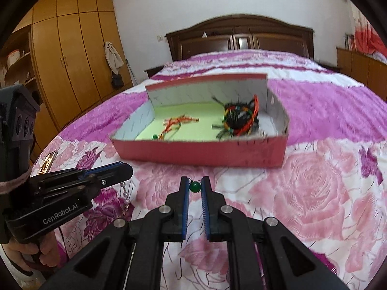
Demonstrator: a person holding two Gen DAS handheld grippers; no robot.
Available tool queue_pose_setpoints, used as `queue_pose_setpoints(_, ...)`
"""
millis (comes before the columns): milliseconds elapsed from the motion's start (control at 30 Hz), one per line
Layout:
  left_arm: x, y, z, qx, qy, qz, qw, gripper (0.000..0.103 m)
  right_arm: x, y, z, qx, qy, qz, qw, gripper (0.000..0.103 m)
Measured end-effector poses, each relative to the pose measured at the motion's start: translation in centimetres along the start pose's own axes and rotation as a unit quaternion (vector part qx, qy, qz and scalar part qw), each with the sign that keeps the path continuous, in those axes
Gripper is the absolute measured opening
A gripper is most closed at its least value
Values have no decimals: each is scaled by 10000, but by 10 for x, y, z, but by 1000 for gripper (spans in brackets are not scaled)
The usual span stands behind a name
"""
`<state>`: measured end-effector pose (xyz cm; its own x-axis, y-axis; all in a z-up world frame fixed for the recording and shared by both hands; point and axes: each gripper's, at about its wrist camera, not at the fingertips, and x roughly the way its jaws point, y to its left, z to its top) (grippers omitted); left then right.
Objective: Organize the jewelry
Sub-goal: 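Carry both held earrings into the pink box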
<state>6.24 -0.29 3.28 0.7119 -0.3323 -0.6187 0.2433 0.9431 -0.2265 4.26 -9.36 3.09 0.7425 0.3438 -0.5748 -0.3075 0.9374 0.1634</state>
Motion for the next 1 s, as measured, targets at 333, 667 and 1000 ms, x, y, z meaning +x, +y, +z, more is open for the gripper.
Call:
queue_pose_setpoints(333, -10, -3, 19, 70, -535, 11, 9985, 0, -4, -7, 16, -23, -398, -103, 9992, 11)
queue_pose_setpoints(667, -4, -1, 44, 246, -977, 228, 9947, 0, 5, -8, 46, -133, -837, -254, 9961, 11)
queue_pose_setpoints(1000, 12, 5, 68, 239, -1244, 435, 9910, 0, 28, -14, 69, -235, -953, -474, 9940, 11)
